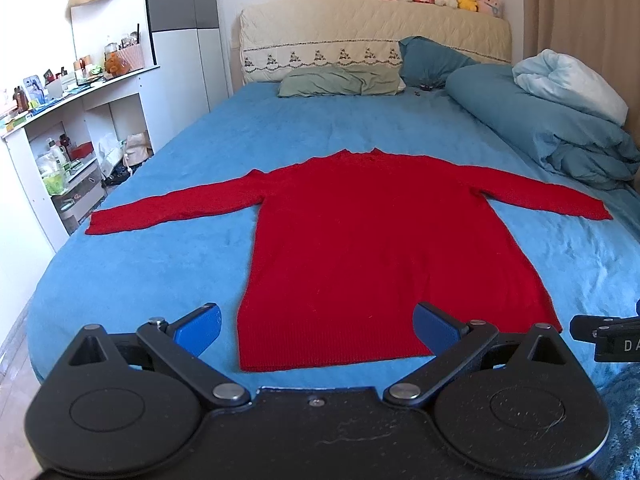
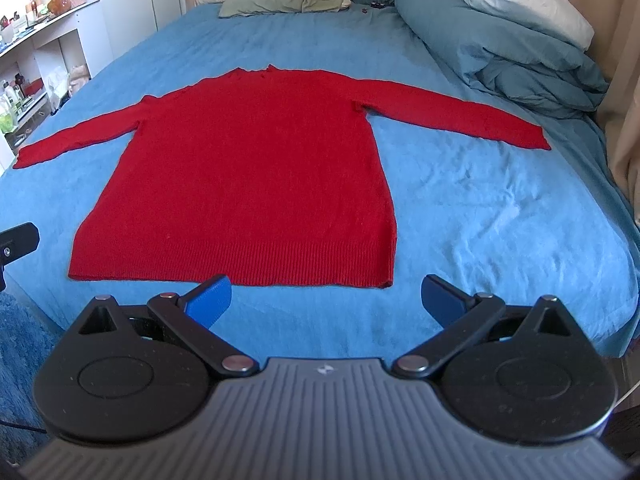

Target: Fold small clothes

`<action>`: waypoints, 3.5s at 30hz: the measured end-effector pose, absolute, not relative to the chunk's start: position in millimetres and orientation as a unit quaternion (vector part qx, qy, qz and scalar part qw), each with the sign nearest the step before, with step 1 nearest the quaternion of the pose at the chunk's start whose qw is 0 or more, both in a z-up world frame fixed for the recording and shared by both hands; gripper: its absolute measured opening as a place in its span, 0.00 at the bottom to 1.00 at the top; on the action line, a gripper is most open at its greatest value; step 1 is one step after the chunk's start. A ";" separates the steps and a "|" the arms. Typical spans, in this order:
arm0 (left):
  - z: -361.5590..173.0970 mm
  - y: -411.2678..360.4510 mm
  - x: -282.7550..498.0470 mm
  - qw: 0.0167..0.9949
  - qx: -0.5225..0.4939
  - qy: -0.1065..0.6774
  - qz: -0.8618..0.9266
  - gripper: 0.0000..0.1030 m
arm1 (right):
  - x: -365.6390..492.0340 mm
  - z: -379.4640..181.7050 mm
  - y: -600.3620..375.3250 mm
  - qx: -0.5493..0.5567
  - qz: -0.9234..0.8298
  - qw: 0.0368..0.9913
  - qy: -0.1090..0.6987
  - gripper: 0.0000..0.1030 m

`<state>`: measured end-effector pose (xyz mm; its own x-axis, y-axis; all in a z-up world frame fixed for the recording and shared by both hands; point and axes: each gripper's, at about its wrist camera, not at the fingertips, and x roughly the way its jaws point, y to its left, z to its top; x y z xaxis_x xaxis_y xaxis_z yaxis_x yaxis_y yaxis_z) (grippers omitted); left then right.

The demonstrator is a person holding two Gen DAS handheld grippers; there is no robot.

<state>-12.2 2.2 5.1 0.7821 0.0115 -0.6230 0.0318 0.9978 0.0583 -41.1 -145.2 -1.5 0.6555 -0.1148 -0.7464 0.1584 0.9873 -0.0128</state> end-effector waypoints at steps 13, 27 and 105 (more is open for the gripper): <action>6.2 5.1 -11.7 0.944 0.029 0.330 -0.007 1.00 | -41.2 0.5 -142.8 0.026 -0.069 0.911 0.407 1.00; 6.9 6.9 -9.7 0.943 0.023 0.331 -0.006 1.00 | -40.2 1.0 -139.5 0.024 -0.068 0.911 0.406 1.00; -63.3 -153.0 372.0 0.913 0.078 0.372 -0.146 1.00 | 222.1 -98.2 -414.7 0.125 -0.273 0.880 0.368 1.00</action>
